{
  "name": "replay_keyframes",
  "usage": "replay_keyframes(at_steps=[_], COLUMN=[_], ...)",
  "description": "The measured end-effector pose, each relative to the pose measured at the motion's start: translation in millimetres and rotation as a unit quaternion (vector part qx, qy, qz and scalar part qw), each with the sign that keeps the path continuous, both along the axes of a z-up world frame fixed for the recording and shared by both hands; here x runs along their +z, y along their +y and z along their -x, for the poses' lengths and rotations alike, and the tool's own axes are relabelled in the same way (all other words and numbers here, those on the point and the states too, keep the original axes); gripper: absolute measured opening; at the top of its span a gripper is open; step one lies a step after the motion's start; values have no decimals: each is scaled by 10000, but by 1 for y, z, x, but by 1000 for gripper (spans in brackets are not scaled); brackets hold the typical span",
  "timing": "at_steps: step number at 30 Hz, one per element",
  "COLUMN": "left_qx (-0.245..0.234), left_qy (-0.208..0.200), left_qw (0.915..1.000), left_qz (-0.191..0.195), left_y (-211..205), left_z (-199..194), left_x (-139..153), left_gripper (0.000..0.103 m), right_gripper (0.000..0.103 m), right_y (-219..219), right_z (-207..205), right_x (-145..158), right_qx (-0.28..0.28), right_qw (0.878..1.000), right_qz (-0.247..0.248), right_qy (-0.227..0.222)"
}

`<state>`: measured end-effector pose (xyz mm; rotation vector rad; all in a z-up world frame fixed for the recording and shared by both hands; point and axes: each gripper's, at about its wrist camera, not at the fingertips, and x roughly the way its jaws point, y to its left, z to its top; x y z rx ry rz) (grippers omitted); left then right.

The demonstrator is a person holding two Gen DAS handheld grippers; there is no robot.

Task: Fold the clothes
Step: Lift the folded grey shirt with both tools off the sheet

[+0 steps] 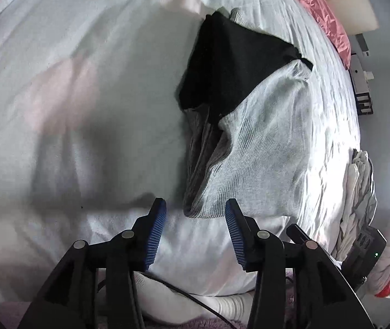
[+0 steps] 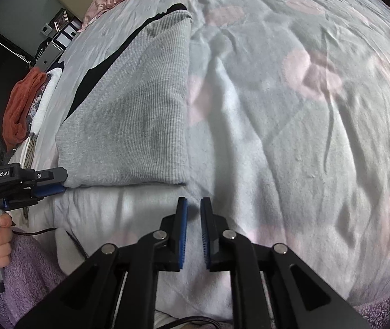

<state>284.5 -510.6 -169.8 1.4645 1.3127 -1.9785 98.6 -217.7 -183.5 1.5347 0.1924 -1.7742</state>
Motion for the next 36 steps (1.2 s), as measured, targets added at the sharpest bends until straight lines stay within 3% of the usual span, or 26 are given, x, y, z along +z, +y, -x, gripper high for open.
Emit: replay_keyframes(at_steps=[6,9,11,13,20,23,30,36], left_qx=[54,-5,-32,-90,-40,-116,-504,-677], left_qy=[510,683,747,709,774,946,1187,1495], left_qw=[9968,9926,9889,9867,9937,9920,9866,9823], left_qz=[605,1001,1287,1457,806,826,998,900], left_y=[-16,-20,-26,-30,-61,-62,-63,-73], left_z=[14,37,49,58,65,65,105,135], left_x=[26,32,29,18,-21,-26,-35,-43], left_gripper=[47,65,66,66,66,66,66,57], right_gripper=[20,33,41,42,43,43,43,43], right_y=[-3,-14,-27,-41,-82,-94,-106,-110], right_z=[12,26,39,52,99,116,134,151], right_x=[24,34,35,36,29,17,-19,-33], right_qx=[-83,-154,-103,-16,242,199,101,3], right_qw=[9996,9985,9979,9972,9905,9840,9688,9491], right_qz=[264,527,626,728,1274,1603,2059,2510], right_qy=[48,-11,-84,-166,-457,-749,-1373,-1903])
